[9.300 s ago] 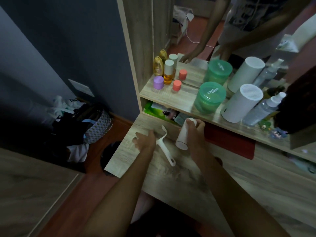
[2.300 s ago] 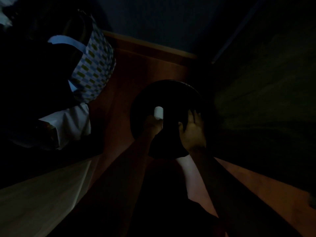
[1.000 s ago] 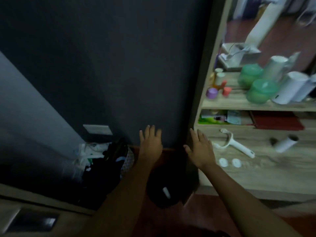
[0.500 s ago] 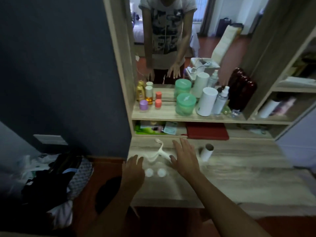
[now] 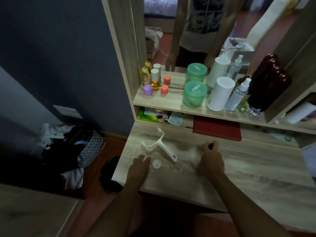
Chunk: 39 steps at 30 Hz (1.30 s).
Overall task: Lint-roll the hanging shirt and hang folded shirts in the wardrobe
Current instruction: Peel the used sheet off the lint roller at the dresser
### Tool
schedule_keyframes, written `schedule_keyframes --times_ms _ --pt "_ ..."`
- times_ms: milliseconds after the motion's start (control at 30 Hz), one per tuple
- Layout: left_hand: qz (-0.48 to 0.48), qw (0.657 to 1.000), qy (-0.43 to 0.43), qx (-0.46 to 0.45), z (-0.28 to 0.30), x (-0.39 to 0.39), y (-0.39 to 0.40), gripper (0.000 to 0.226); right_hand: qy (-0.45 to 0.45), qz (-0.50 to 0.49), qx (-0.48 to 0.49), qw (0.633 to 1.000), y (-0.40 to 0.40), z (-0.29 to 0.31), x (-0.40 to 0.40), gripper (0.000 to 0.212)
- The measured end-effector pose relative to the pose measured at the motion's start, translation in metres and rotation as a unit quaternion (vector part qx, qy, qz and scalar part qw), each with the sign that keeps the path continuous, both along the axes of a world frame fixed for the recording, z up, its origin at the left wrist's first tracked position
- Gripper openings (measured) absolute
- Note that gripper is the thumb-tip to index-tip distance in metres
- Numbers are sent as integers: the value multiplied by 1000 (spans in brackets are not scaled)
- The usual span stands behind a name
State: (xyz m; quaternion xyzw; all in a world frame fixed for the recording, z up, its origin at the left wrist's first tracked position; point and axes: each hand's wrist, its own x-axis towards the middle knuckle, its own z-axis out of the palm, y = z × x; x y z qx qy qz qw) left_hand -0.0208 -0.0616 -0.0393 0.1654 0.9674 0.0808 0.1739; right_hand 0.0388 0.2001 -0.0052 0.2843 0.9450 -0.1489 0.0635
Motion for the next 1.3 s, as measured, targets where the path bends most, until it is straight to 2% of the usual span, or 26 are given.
schedule_keyframes --times_ms 67,133,200,267,367,433,467,567,633,733,833,967,1100,1233,1300 --pt "16 1000 9 6 -4 1 -2 36 43 24 -19 999 3 -1 1 56" --pt "31 999 16 16 -7 1 -4 35 121 23 -66 990 1 5 0 47" --pt "82 994 -13 72 -9 -2 -5 36 194 0 -148 970 -6 11 -9 34" --pt "131 982 -23 136 -8 -4 -2 38 229 -13 -221 948 -16 14 -18 21" --pt "245 931 -4 271 5 -5 7 33 240 -39 -383 891 -37 15 -26 15" --pt "306 884 -30 352 17 -6 13 30 238 -62 -477 844 -52 19 -27 16" --pt "332 860 -58 384 23 -7 13 29 236 -63 -498 832 -60 22 -28 18" --pt "368 792 -131 469 40 -9 16 23 231 -57 -530 814 -78 27 -29 15" --pt "365 771 -153 498 50 -10 16 5 230 -63 -547 802 -87 29 -30 16" --pt "384 748 -175 512 56 -15 11 16 234 -62 -561 792 -96 33 -30 16" --pt "375 747 -192 514 61 -16 10 20 249 -34 -544 800 -103 40 -30 20" --pt "397 686 -193 578 73 -9 12 24 252 2 -544 800 -111 43 -31 19" --pt "393 654 -215 609 75 -7 17 41 254 -7 -567 784 -119 47 -33 19" --pt "410 612 -218 640 83 -17 22 39 259 -4 -558 788 -120 49 -37 20" --pt "407 606 -222 646 85 -24 23 42 260 4 -555 790 -118 51 -39 20"
